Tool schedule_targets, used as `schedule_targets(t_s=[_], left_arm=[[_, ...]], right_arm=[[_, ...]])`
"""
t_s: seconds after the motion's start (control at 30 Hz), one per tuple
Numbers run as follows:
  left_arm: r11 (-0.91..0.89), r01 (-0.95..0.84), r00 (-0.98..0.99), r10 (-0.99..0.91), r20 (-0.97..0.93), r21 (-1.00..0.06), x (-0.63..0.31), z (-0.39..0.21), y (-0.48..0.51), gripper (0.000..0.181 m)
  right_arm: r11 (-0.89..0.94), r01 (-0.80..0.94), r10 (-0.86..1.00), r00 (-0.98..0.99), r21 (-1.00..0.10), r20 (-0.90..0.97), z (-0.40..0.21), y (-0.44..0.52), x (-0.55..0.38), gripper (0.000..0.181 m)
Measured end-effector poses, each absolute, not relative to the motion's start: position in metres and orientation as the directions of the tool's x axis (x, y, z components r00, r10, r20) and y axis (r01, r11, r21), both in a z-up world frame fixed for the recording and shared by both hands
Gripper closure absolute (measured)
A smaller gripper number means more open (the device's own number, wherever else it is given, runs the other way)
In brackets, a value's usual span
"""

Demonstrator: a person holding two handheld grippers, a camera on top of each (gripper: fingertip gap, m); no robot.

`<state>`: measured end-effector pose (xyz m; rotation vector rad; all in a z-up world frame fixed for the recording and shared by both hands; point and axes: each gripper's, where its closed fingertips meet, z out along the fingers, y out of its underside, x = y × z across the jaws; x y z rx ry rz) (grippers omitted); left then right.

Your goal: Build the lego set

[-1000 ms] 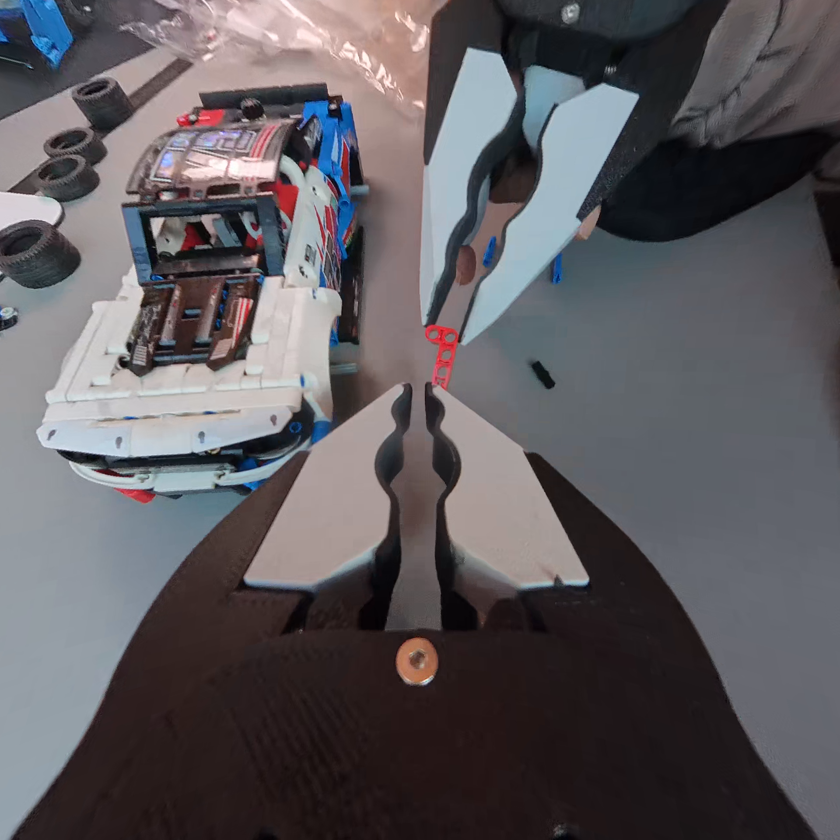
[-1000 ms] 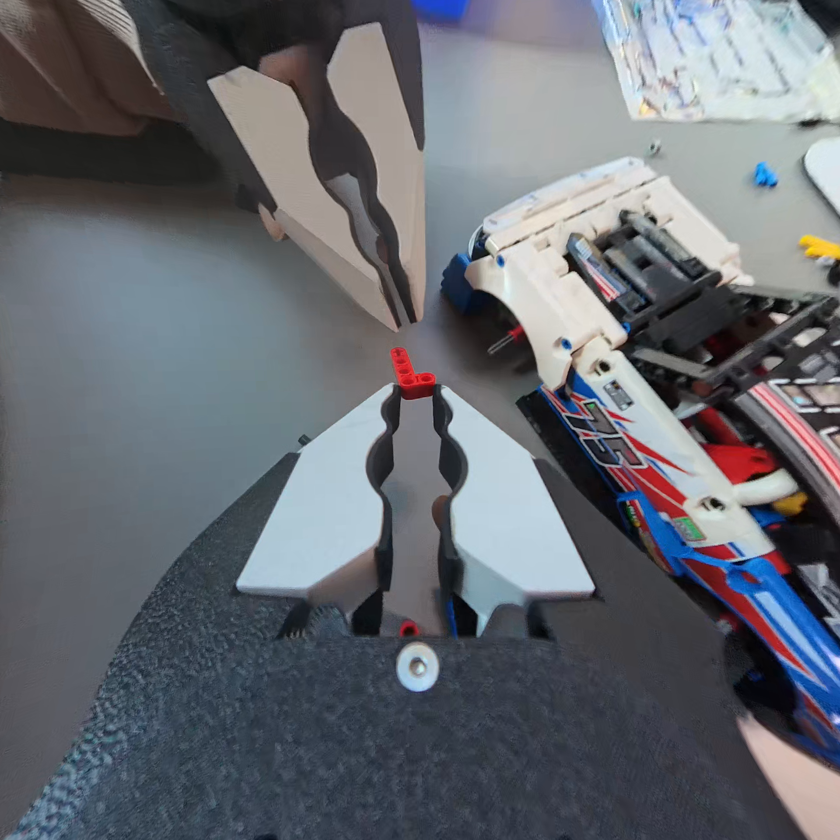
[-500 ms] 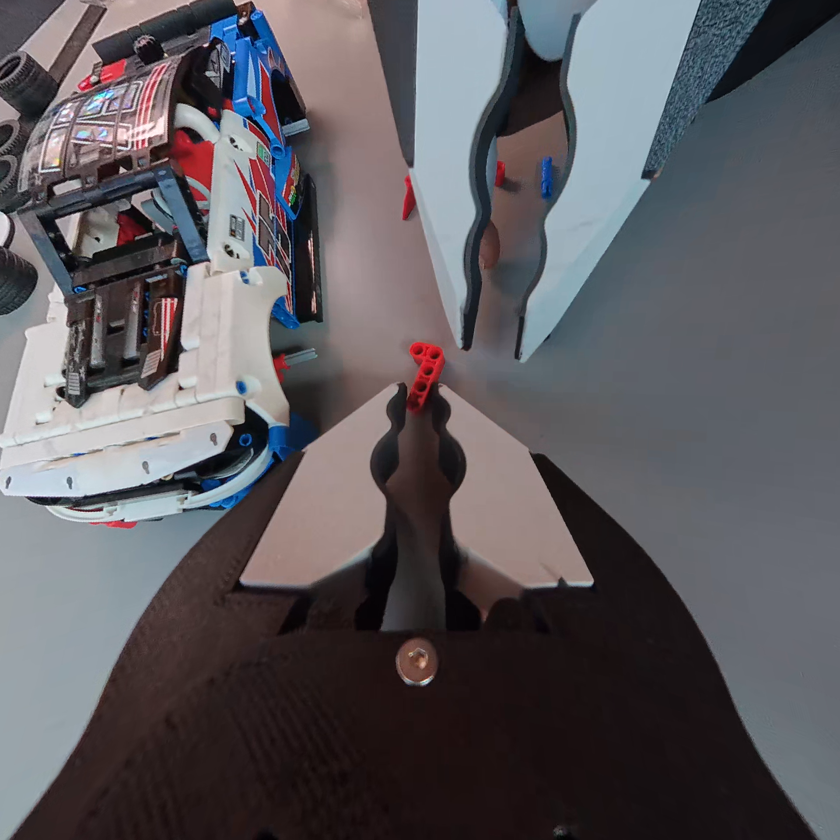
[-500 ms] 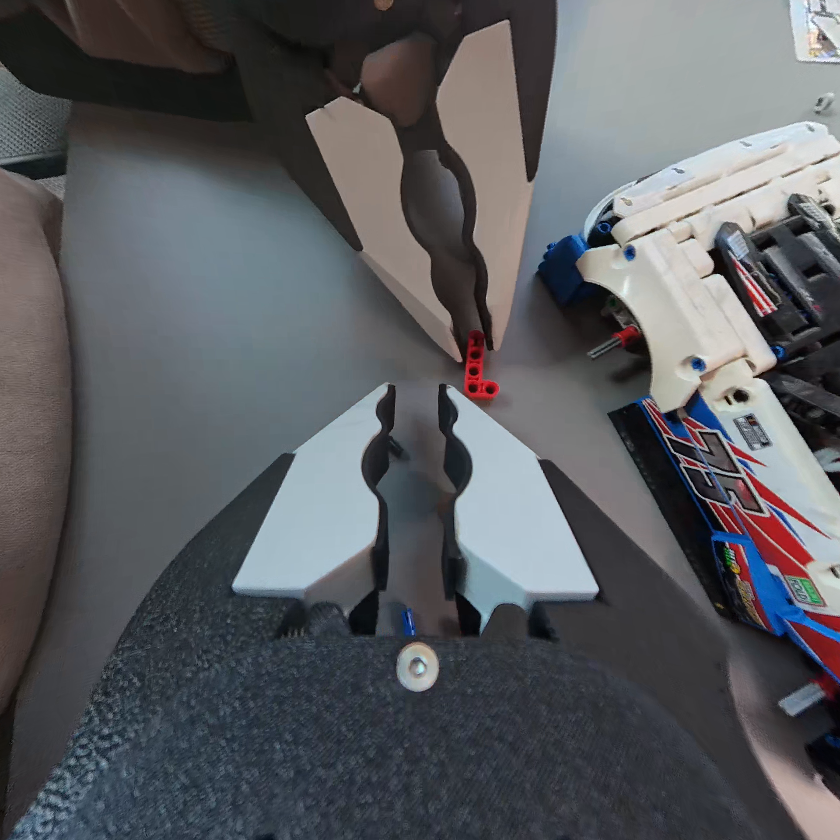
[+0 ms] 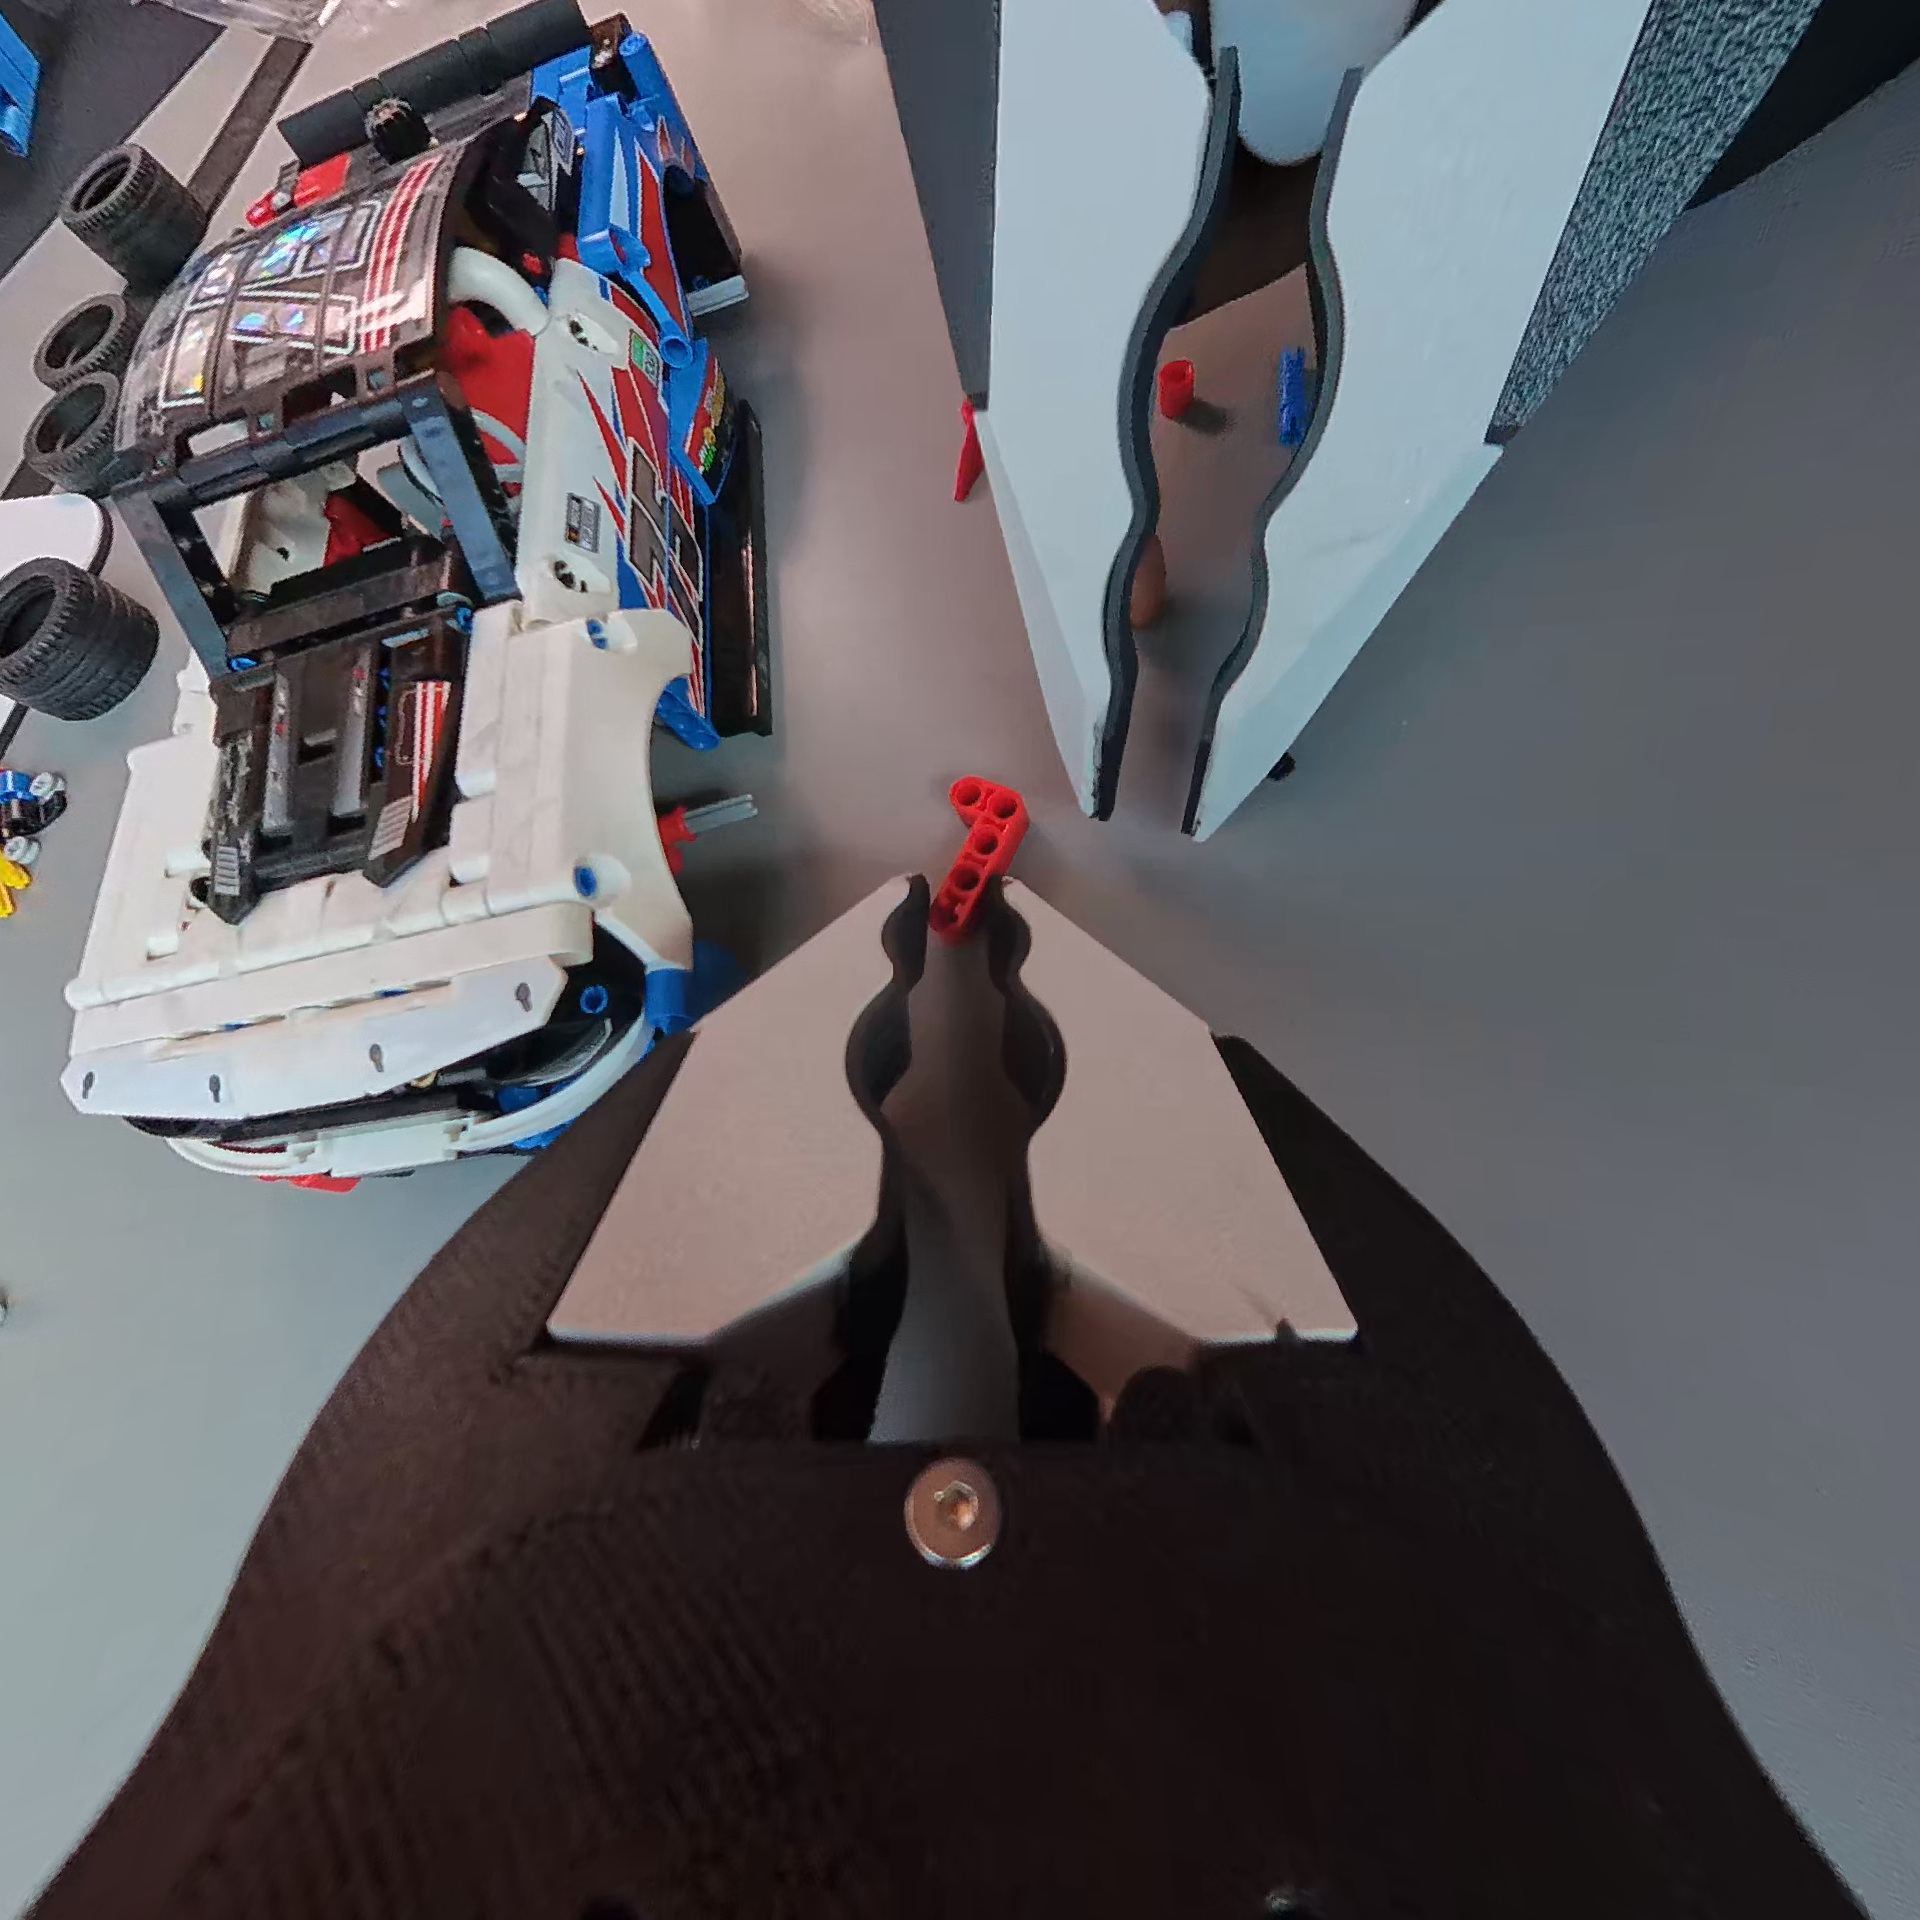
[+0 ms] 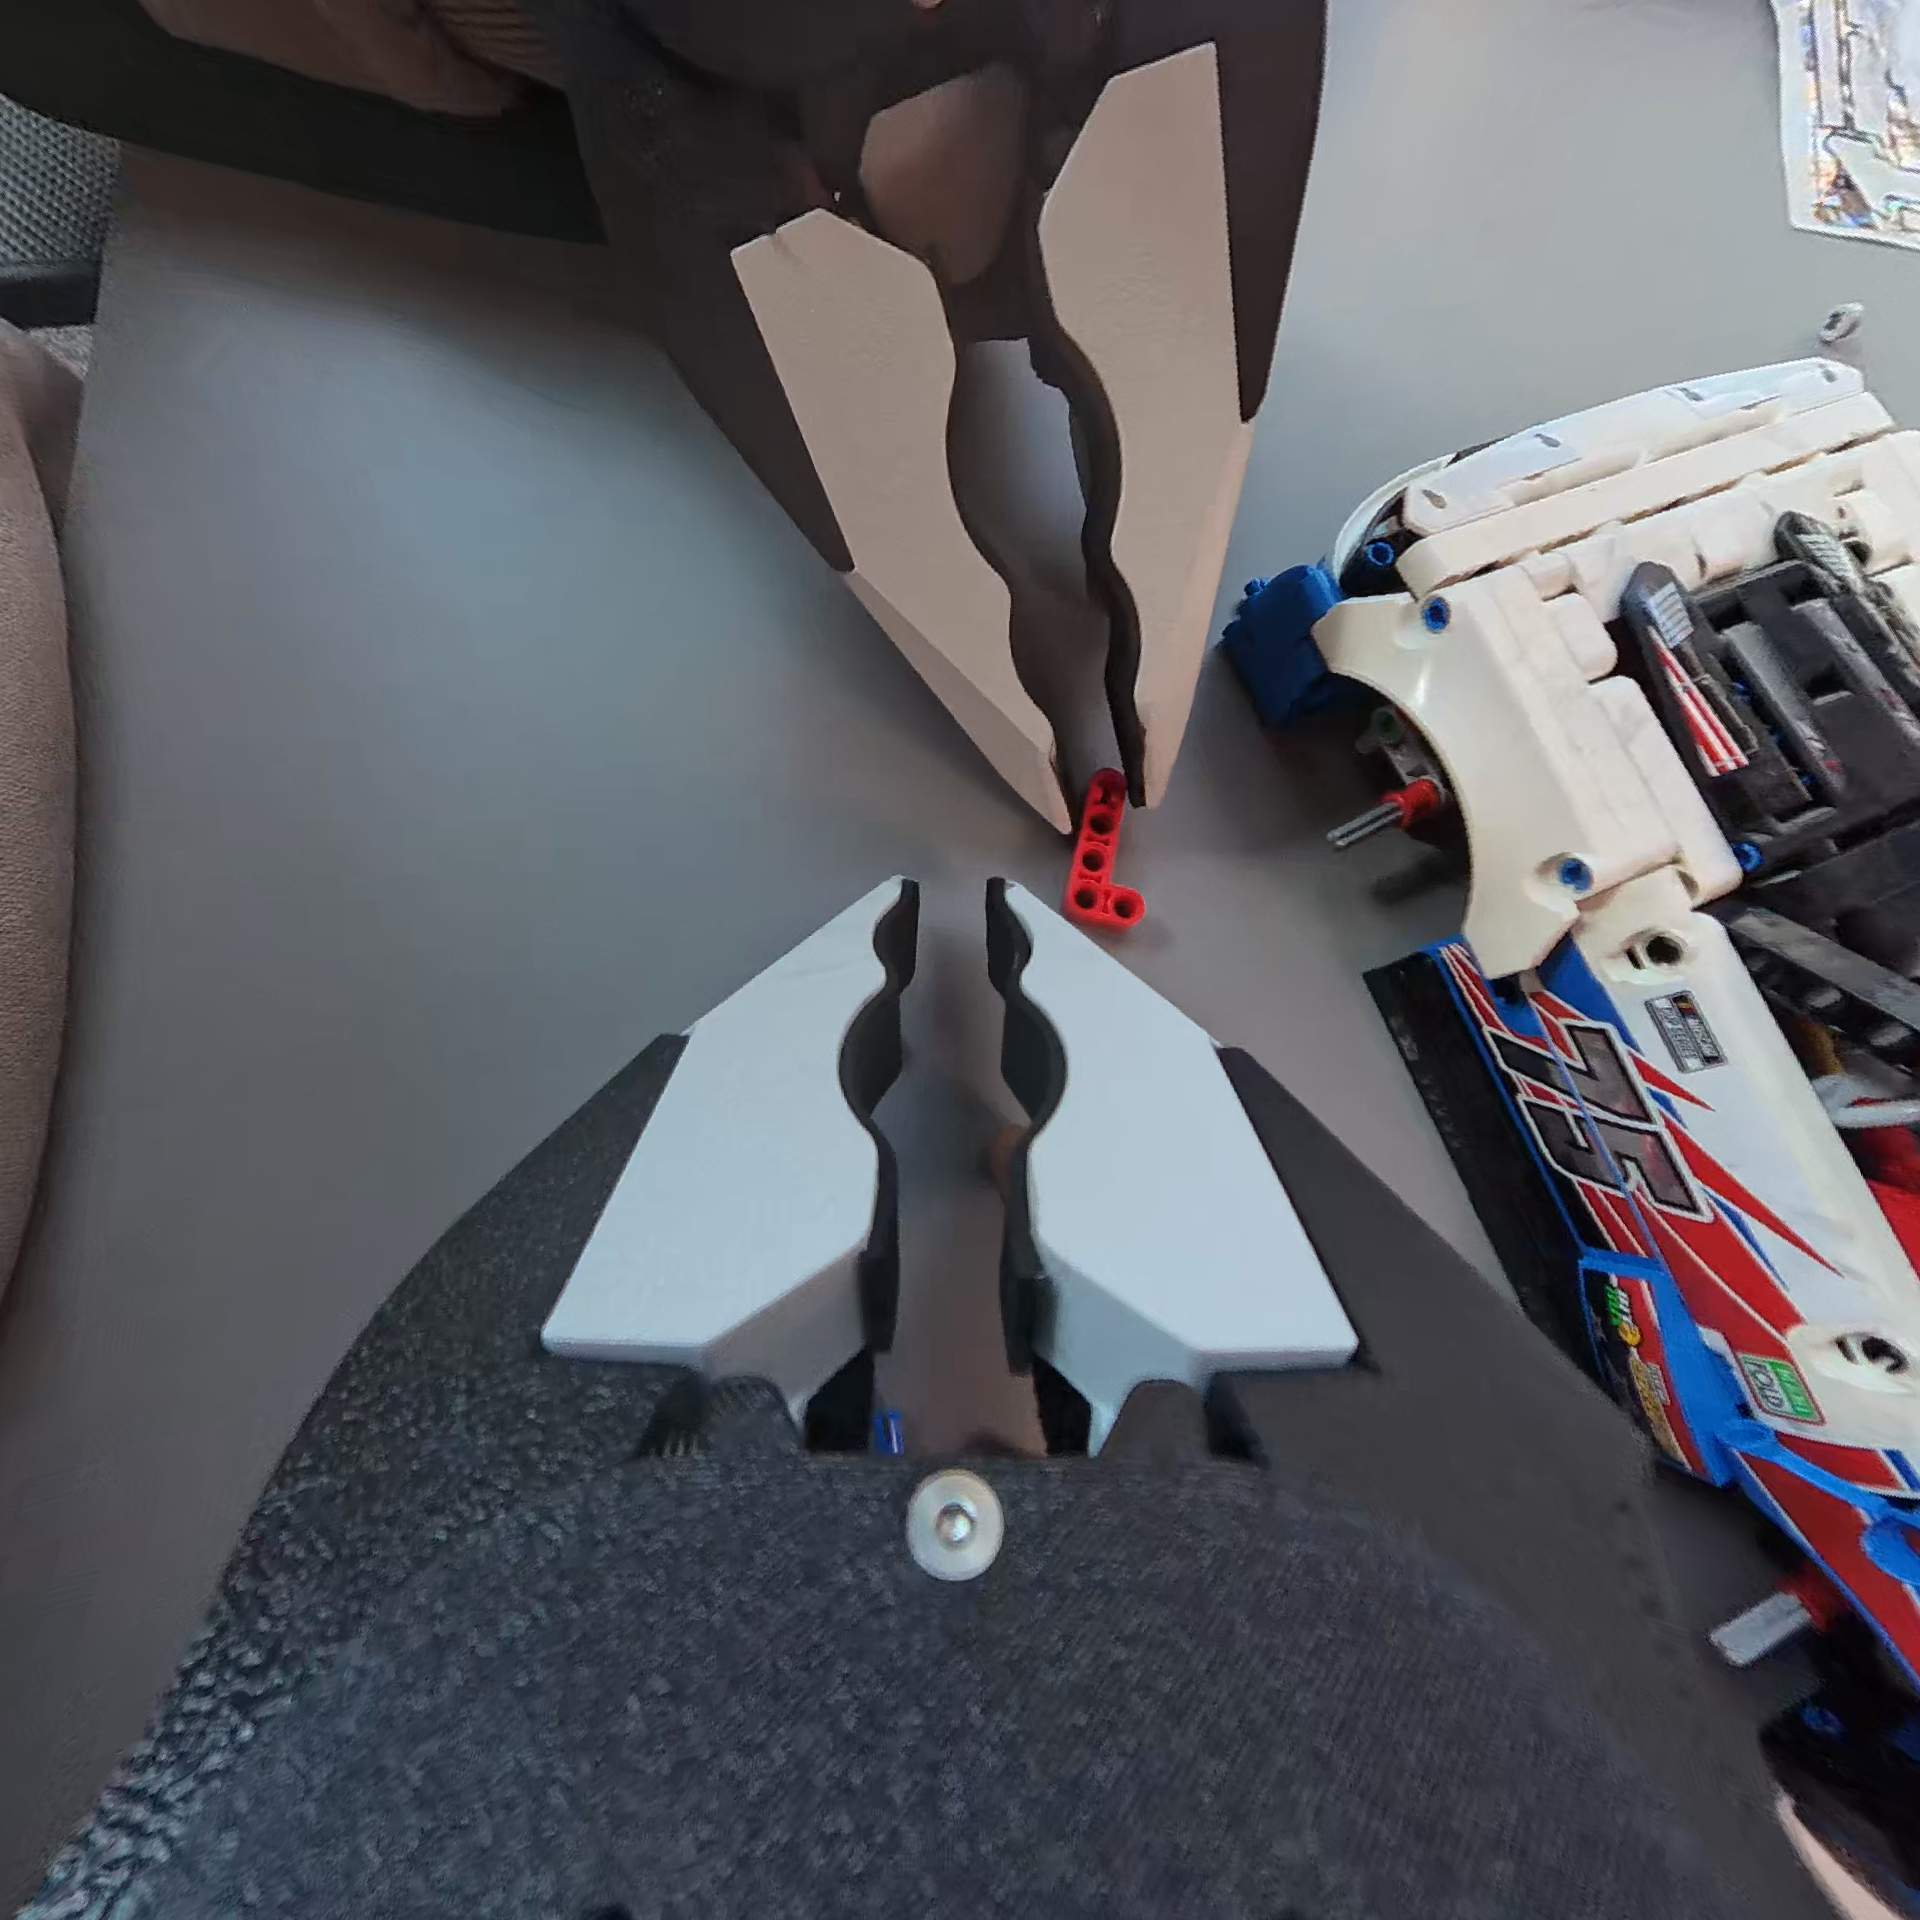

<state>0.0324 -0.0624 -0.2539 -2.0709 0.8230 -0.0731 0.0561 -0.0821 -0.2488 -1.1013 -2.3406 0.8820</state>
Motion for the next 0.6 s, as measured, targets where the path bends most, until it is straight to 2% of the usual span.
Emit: schedule_targets(t_s=[0.33,0.6], left_arm=[[-0.369,-0.446,0.829,-0.513,-0.221,-0.816,0.022,-0.235,-0.058,0.172],[-0.325,-0.395,0.850,-0.484,-0.208,-0.859,0.018,-0.221,-0.056,0.169]], right_arm=[[0.364,0.343,0.819,-0.561,-0.866,0.123,-0.206,-0.061,0.041,0.173],[0.282,0.307,0.868,-0.484,-0.909,0.106,-0.198,-0.033,0.035,0.174]])
